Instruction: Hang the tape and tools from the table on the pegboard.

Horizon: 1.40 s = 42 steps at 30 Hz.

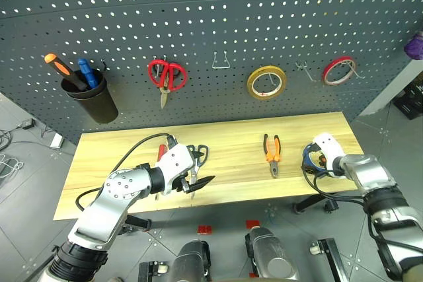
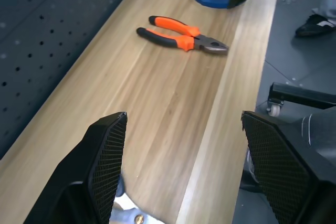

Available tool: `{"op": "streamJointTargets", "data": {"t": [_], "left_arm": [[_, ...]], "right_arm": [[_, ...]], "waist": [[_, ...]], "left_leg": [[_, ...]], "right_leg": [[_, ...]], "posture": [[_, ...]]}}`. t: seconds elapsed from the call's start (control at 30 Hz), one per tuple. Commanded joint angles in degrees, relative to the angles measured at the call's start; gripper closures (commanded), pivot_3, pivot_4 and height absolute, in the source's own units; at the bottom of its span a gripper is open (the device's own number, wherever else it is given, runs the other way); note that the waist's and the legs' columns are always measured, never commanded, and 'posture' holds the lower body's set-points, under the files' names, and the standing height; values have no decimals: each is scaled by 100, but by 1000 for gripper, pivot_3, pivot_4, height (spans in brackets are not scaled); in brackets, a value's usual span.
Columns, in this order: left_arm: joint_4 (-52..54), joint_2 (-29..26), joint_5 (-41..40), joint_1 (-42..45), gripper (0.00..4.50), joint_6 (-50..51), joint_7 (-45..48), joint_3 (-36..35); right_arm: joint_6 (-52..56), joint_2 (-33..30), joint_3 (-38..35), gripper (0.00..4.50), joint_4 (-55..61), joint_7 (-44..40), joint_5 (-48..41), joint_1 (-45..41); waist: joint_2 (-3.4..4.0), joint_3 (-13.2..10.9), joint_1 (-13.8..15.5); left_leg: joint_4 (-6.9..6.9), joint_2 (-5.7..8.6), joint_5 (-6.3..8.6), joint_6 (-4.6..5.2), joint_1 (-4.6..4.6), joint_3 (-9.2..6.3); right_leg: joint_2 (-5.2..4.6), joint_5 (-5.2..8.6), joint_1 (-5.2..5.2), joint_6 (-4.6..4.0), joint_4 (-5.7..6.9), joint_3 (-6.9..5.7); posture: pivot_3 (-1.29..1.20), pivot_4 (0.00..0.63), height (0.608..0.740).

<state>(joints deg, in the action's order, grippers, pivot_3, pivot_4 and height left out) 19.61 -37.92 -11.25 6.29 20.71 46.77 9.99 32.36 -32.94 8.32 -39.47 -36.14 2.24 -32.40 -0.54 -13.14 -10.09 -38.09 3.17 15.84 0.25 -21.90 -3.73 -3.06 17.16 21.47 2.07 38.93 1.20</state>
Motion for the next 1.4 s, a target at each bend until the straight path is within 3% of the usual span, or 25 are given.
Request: {"op": "streamJointTargets", "data": {"t": [0.03,0.07,0.17,0.5,0.7,0.83,0.93,1.03,1.1,1.23,1.4], "left_arm": [[136,-8,54,-80,825,-135,21,3],[143,-9,57,-89,825,-135,23,-4],[212,-20,44,-158,789,-124,21,-51],[498,13,-103,-738,789,-93,-229,-517],[848,167,-332,-1291,789,-192,-413,-973],[1020,342,-531,-1465,789,-406,-468,-1214],[1116,398,-713,-1520,789,-495,-402,-1322],[1185,445,-976,-1452,789,-490,-371,-1444],[1237,484,-1248,-1351,789,-410,-326,-1535],[1277,401,-1635,-1089,789,-224,-240,-1623],[1353,58,-2109,-769,789,124,118,-1627]], "right_arm": [[-359,82,155,0,-731,-64,229,-364],[-445,131,196,0,-934,-97,274,-473],[-590,286,363,616,-1625,-283,431,-858],[-1023,438,479,3802,-2421,-420,721,-1264],[-760,201,70,3810,-1232,-374,432,-837],[73,-72,-347,3810,1579,-306,192,322],[588,61,-648,3811,3687,86,136,1299],[141,443,-574,3811,5580,939,573,2345],[-864,801,-394,3811,6420,1530,837,2761],[-1811,1157,-61,3811,6898,2119,1291,2775],[-2449,1212,-224,3811,5948,2491,1459,1844]], "waist": [[0,-27,-14],[-6,-34,-36],[-23,-45,-115],[-27,-44,-120],[-26,-44,-110],[-19,-47,-67],[-19,-47,-50],[-18,-46,-54],[-17,-47,-77],[-16,-49,-102],[-21,-51,-103]], "left_leg": [[0,0,0,0,0,-1],[0,0,0,0,0,-1],[0,0,0,0,1,-1],[1,-1,0,-1,2,-4],[3,-1,0,-1,-2,-4],[3,0,0,-2,-17,-6],[3,-2,-1,-4,-33,-8],[4,-6,-2,-7,-49,-10],[4,-8,-4,-11,-68,-9],[1,-5,-7,-14,-71,-3],[-1,-2,-7,-13,-70,-5]], "right_leg": [[0,0,1,0,1,-1],[0,0,1,0,2,-1],[0,0,-1,0,1,-1],[0,0,-3,1,-3,-3],[-1,0,2,1,-3,-3],[-2,0,18,2,0,-4],[-1,0,34,3,4,-6],[1,1,52,3,7,-6],[3,0,74,4,11,-6],[2,-5,79,12,9,-1],[2,-6,77,12,7,-3]], "posture": [[-312,260,740],[-312,260,740],[-306,257,740],[-290,237,740],[-289,228,740],[-292,228,740],[-301,229,740],[-314,237,740],[-315,237,740],[-318,241,740],[-301,235,740]]}}
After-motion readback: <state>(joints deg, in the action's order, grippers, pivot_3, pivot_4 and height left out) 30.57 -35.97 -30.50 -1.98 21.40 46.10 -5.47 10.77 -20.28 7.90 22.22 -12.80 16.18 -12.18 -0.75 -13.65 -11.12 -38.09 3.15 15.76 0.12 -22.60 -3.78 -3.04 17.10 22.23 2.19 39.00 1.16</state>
